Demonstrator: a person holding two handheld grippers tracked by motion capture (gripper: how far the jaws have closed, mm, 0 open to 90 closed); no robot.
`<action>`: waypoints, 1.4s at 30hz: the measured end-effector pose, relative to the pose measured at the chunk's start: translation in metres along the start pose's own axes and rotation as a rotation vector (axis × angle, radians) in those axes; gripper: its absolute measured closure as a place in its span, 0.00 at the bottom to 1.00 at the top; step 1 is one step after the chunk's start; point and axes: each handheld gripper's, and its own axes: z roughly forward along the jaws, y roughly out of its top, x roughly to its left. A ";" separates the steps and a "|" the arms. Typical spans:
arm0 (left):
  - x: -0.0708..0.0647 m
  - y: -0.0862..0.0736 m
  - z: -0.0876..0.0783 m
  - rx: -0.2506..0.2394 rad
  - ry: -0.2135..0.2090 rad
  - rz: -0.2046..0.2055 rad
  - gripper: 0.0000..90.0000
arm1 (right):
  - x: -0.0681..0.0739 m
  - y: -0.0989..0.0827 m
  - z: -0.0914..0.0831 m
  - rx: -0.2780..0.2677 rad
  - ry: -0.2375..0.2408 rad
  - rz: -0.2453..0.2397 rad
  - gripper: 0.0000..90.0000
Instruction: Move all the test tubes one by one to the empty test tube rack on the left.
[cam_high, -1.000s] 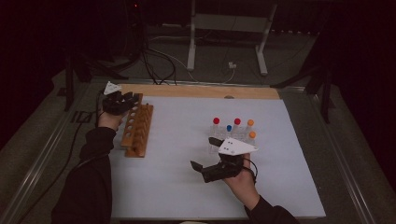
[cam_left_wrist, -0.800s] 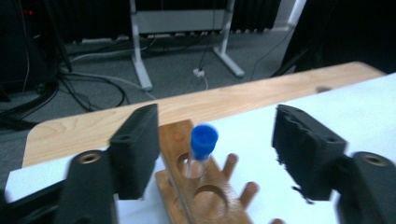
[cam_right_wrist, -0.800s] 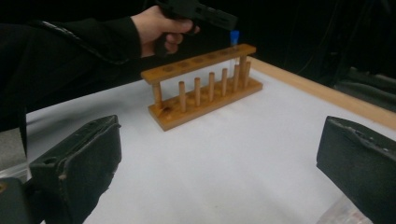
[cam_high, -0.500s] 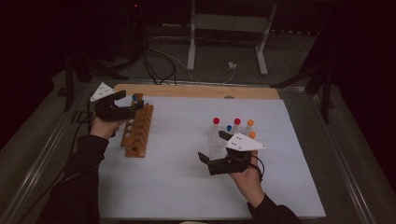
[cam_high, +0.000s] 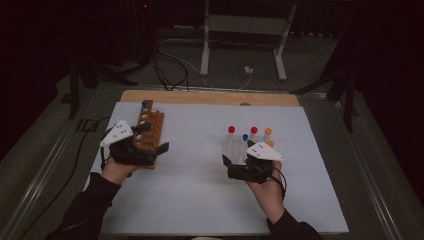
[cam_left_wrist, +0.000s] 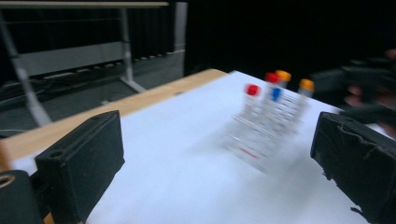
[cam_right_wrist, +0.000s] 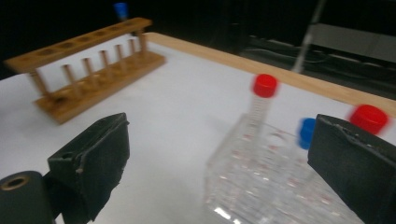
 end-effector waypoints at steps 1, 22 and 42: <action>-0.005 -0.003 0.000 -0.001 -0.011 0.002 0.04 | -0.002 -0.001 0.000 0.000 -0.013 0.006 0.09; -0.050 -0.026 0.001 0.008 -0.119 0.014 0.04 | -0.022 -0.006 0.026 0.176 -0.184 0.069 0.58; -0.050 -0.029 0.005 0.031 -0.134 0.009 0.04 | -0.036 -0.009 0.051 0.241 -0.220 0.101 0.75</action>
